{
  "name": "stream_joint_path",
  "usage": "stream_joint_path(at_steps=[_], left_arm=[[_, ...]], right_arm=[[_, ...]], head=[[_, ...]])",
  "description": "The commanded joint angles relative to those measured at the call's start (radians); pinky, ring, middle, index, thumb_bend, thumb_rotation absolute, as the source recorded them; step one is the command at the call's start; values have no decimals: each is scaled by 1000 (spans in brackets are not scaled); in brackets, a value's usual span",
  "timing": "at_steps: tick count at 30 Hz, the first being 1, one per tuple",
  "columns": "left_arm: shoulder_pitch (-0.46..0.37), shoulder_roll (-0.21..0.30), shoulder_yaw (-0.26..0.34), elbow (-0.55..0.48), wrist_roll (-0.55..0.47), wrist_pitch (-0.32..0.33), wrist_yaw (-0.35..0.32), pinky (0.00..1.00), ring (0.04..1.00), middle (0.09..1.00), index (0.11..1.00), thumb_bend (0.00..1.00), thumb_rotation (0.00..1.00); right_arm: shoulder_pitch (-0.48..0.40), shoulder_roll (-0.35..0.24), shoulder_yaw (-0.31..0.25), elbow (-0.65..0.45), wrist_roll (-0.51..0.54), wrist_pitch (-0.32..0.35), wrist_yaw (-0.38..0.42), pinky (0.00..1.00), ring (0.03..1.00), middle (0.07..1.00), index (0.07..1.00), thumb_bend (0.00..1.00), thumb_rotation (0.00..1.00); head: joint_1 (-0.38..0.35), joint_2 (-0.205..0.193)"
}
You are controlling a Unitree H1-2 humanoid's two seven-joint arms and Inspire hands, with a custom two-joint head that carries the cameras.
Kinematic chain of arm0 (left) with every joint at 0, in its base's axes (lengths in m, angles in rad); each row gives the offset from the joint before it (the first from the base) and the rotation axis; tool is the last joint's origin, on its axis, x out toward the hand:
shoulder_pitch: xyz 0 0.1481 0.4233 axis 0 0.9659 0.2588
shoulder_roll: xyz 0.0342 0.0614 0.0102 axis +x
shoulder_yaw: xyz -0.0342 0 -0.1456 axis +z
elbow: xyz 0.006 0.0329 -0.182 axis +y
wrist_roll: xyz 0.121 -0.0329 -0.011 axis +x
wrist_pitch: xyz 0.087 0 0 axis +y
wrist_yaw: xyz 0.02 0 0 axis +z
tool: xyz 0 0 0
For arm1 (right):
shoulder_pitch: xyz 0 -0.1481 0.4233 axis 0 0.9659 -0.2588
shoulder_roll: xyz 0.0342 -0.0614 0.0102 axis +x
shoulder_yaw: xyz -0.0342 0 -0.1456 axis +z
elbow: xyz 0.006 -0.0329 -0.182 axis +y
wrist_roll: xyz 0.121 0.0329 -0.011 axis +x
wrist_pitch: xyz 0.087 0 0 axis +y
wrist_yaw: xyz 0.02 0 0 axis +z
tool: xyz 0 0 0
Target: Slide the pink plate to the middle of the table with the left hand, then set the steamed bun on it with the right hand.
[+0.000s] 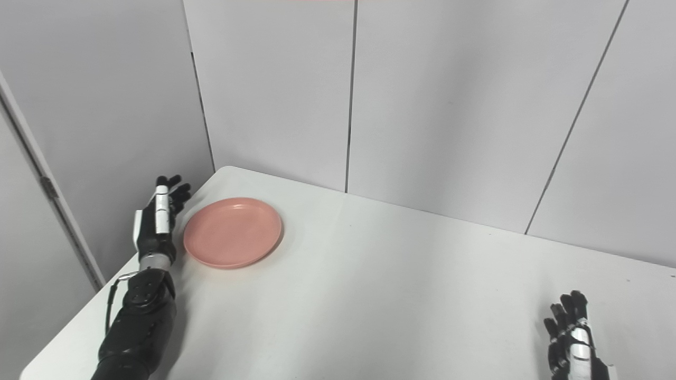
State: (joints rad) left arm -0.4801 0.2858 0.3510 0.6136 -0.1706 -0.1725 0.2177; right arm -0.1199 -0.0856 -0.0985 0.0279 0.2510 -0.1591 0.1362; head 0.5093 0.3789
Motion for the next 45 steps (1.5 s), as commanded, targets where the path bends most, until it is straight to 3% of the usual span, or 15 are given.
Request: stream_joint_path(at_steps=[1, 6, 11, 16, 23, 26, 33, 36, 39, 42, 45], left_arm=[[-24, 17, -11, -17, 6, 2, -17, 905, 825, 799, 790, 760, 1000], [-15, 1, -38, -46, -11, 54, -63, 924, 840, 813, 805, 798, 1000], [-12, -16, -51, -63, -29, 78, -91, 914, 841, 823, 815, 767, 1000], [-14, -27, -66, -71, -38, 110, -108, 916, 836, 823, 812, 768, 1000], [-22, -61, -61, -97, -120, 160, -160, 854, 815, 808, 801, 767, 1000], [-15, -71, -77, -117, -132, 172, -194, 832, 808, 801, 797, 765, 1000], [9, -109, -138, -171, -131, 191, -268, 853, 805, 799, 795, 765, 1000], [20, -125, -171, -204, -107, 203, -274, 862, 806, 798, 793, 749, 1000], [32, -146, -199, -233, -97, 208, -283, 863, 812, 798, 791, 748, 1000], [48, -175, -224, -260, -92, 198, -291, 795, 806, 798, 796, 734, 1000], [73, -200, -245, -314, -96, 233, -288, 804, 819, 804, 800, 748, 1000]], right_arm=[[31, 2, -5, 27, 5, -22, 6, 1000, 1000, 1000, 1000, 231, 965], [29, 0, -6, 29, 2, -25, 5, 1000, 1000, 1000, 1000, 192, 999], [29, 0, -6, 26, 0, -18, 3, 1000, 1000, 1000, 1000, 216, 1000], [28, 2, -6, 25, -8, -25, -1, 1000, 1000, 1000, 1000, 178, 1000], [32, 5, 0, 10, -14, -5, -5, 1000, 1000, 1000, 1000, 191, 1000], [35, 11, 5, 2, -22, -7, -8, 1000, 1000, 1000, 1000, 183, 1000], [46, 7, 32, -46, -71, 32, -17, 1000, 1000, 1000, 1000, 363, 994], [47, 14, 38, -70, -82, 48, -30, 1000, 1000, 1000, 1000, 426, 941], [49, 18, 45, -91, -93, 69, -38, 1000, 1000, 1000, 1000, 452, 927], [52, 29, 49, -107, -108, 82, -55, 1000, 1000, 1000, 1000, 483, 878], [54, 43, 58, -126, -142, 94, -76, 1000, 1000, 1000, 1000, 496, 869]], head=[[0, 0], [0, 2], [0, 3], [-1, 4], [-37, 17], [-84, 34], [-159, 67], [-170, 74], [-193, 88], [-218, 98], [-290, 121]])
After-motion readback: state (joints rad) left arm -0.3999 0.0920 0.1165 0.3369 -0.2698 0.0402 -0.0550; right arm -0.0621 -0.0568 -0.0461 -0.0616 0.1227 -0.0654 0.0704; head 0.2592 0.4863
